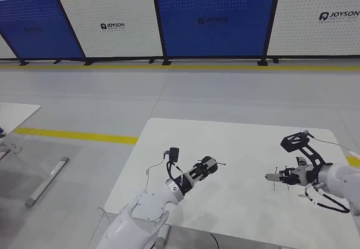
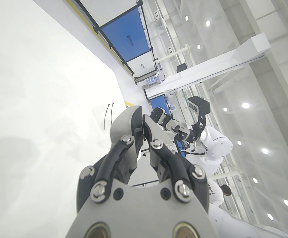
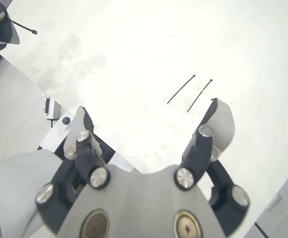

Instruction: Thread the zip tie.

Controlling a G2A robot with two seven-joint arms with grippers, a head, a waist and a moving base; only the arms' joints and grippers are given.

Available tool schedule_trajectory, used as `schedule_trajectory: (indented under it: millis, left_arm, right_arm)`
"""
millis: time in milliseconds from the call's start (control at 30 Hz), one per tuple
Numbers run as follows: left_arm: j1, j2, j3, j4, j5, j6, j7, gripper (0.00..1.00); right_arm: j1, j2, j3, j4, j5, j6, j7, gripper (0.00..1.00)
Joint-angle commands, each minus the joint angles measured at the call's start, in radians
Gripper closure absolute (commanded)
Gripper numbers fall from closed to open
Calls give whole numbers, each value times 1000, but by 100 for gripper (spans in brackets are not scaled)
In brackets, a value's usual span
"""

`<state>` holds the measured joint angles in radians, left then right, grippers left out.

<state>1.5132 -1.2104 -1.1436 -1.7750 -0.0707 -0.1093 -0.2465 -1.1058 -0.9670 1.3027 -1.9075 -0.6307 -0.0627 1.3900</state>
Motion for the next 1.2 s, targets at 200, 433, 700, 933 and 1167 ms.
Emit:
schedule_trajectory:
  millis: [200,433,700,933,1167]
  left_arm:
    - [0,0,0,0,0,0,0,100]
    - [0,0,0,0,0,0,0,100]
    - [0,0,0,0,0,0,0,100]
    - [0,0,0,0,0,0,0,100]
    - [0,0,0,0,0,0,0,100]
  right_arm:
    - [-7,0,-2,-1,-9,-5,-20,0]
    - [8,15,-11,-78,-195,-29,0,0]
    - [105,38,-140,-21,-324,-117,0,0]
    - [105,38,-140,-21,-324,-117,0,0]
    - [97,40,-159,-14,-317,-206,-11,0]
